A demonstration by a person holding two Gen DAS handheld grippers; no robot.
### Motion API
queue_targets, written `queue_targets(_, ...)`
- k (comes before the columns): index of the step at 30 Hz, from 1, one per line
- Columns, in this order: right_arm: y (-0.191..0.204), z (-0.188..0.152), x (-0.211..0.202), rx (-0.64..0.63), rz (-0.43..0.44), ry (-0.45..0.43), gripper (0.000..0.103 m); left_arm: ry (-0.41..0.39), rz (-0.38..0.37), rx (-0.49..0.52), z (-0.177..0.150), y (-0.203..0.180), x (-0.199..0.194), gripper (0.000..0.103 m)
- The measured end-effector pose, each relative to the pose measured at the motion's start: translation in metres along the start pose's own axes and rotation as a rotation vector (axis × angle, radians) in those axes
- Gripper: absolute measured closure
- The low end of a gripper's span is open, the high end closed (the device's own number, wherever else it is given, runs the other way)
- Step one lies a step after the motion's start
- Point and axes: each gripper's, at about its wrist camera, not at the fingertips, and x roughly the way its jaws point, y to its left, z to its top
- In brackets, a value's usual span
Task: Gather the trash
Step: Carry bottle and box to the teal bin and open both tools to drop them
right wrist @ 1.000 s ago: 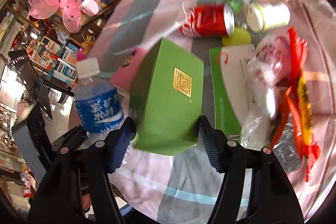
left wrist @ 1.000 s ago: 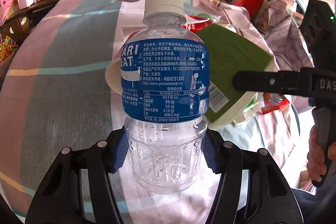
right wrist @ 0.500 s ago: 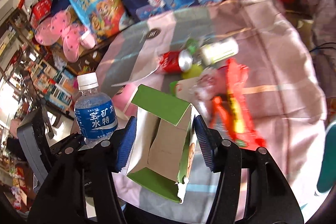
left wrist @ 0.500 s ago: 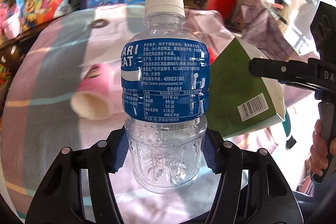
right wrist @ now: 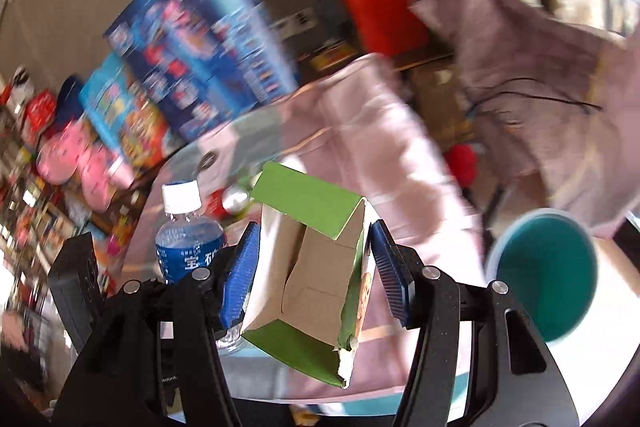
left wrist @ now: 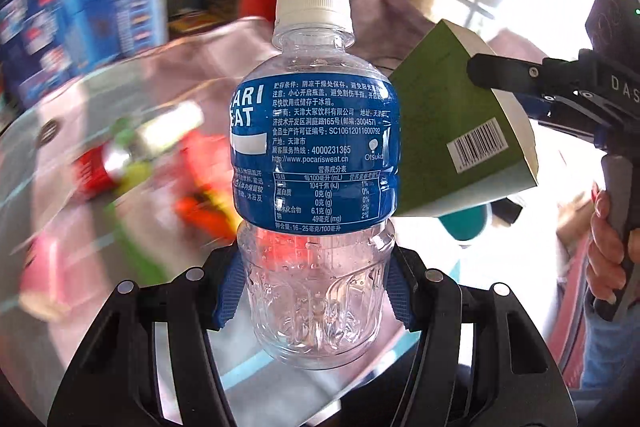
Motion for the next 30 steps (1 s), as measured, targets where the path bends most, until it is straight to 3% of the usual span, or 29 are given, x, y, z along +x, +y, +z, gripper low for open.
queue_targets(11, -0.165, -0.006, -0.035, 0.225, -0.202, -0.058, 0.049, 0.149, -0.156, 0.199, 0.066, -0.140, 0.122, 0.042)
queue_targets(17, -0.235, -0.027, -0.020, 0.330, -0.286, -0.002, 0.048, 0.259, -0.213, 0.261, 0.065, -0.200, 0.190, 0.042)
queue_targets(24, -0.277, -0.047, 0.007, 0.404, -0.313, 0.062, 0.048, 0.366, -0.196, 0.295, 0.057, -0.222, 0.258, 0.040)
queue_targets(30, -0.289, -0.052, 0.025, 0.420, -0.315, 0.104, 0.048, 0.375, -0.177, 0.293, 0.058, -0.212, 0.273, 0.037)
